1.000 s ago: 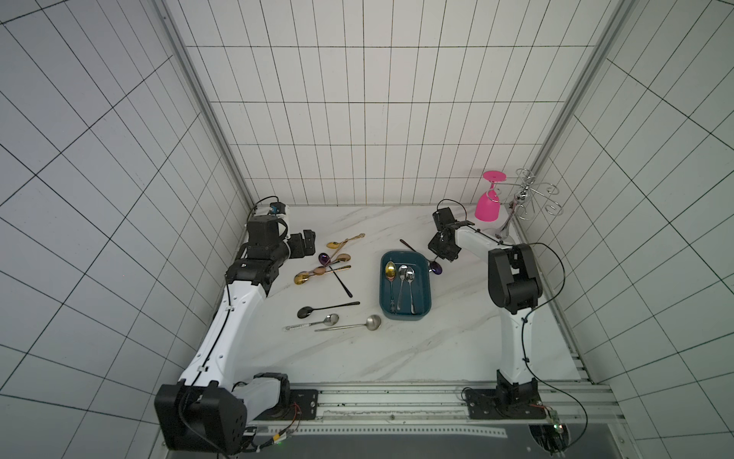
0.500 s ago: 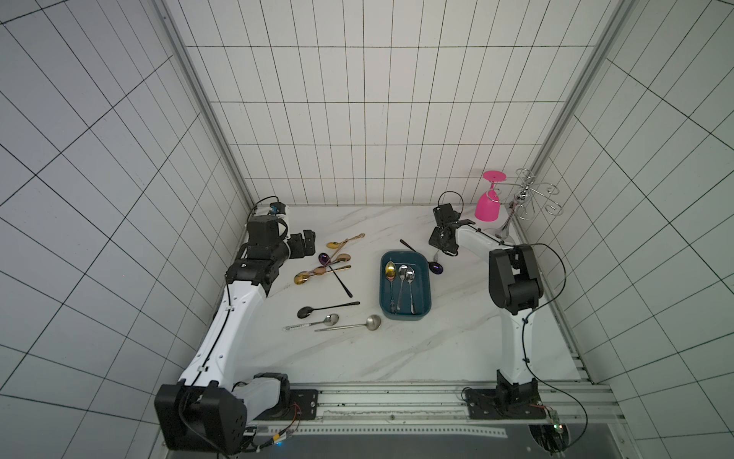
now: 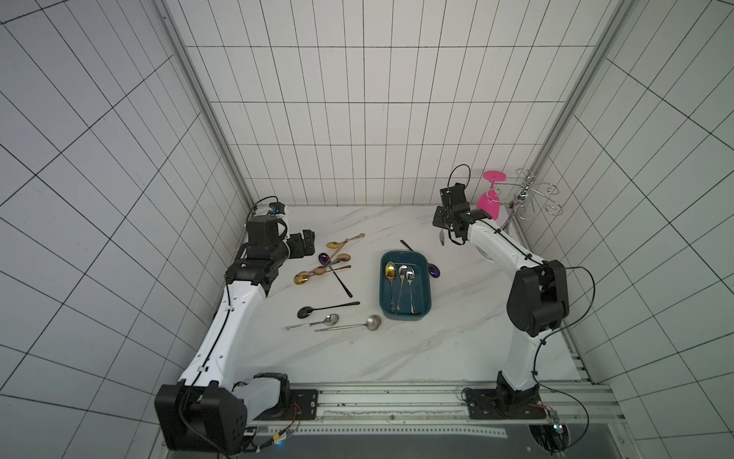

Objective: Put the spoon into the storage box
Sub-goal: Pick up the spoon from the center of the board, then adjust the spoon.

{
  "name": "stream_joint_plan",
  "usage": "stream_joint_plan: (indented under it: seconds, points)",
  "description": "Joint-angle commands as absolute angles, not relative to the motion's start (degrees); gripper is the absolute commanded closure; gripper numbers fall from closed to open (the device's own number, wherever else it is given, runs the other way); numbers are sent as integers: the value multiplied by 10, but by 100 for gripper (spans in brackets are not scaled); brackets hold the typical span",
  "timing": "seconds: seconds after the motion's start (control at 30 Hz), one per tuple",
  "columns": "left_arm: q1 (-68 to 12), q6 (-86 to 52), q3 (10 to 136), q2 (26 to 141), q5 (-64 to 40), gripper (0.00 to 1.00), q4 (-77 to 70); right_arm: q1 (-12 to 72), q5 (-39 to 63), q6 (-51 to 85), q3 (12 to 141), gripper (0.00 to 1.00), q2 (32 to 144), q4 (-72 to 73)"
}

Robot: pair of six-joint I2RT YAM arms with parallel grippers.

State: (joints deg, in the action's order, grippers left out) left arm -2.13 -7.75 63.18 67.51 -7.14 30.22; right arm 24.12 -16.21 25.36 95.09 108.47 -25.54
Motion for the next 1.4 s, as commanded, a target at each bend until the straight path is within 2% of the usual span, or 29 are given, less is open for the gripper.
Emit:
stream_joint_plan:
  seconds: [0.0, 0.3, 0.4, 0.53, 0.6, 0.83, 1.07, 1.13, 1.27, 1.37]
  points:
    - [-18, -78, 629, 667, -71, 1, 290, 267, -143, 272, 930, 100, 1036, -314]
    - [-14, -78, 626, 665, -71, 1, 287, 354, -80, 365, 798, 100, 936, -316]
    - [-13, -81, 624, 665, -73, 1, 285, 382, -76, 348, 776, 100, 926, -297]
    - [-14, -82, 626, 664, -75, 1, 286, 390, -48, 242, 767, 100, 925, -263]
    - [-13, -78, 627, 663, -80, 1, 286, 391, -1, 171, 752, 100, 917, -223]
    - [-14, -27, 696, 682, -275, 1, 350, 390, 156, -47, 690, 100, 876, -119]
    - [-74, -14, 761, 725, -368, 1, 397, 387, 245, -214, 583, 100, 832, 14]
    - [-102, 3, 781, 740, -397, 1, 419, 385, 288, -299, 562, 100, 826, 22]
    - [-143, 10, 801, 767, -449, 1, 442, 387, 277, -432, 546, 100, 819, 18]
    - [-164, 4, 799, 789, -487, 1, 455, 395, 242, -555, 498, 100, 793, 80]
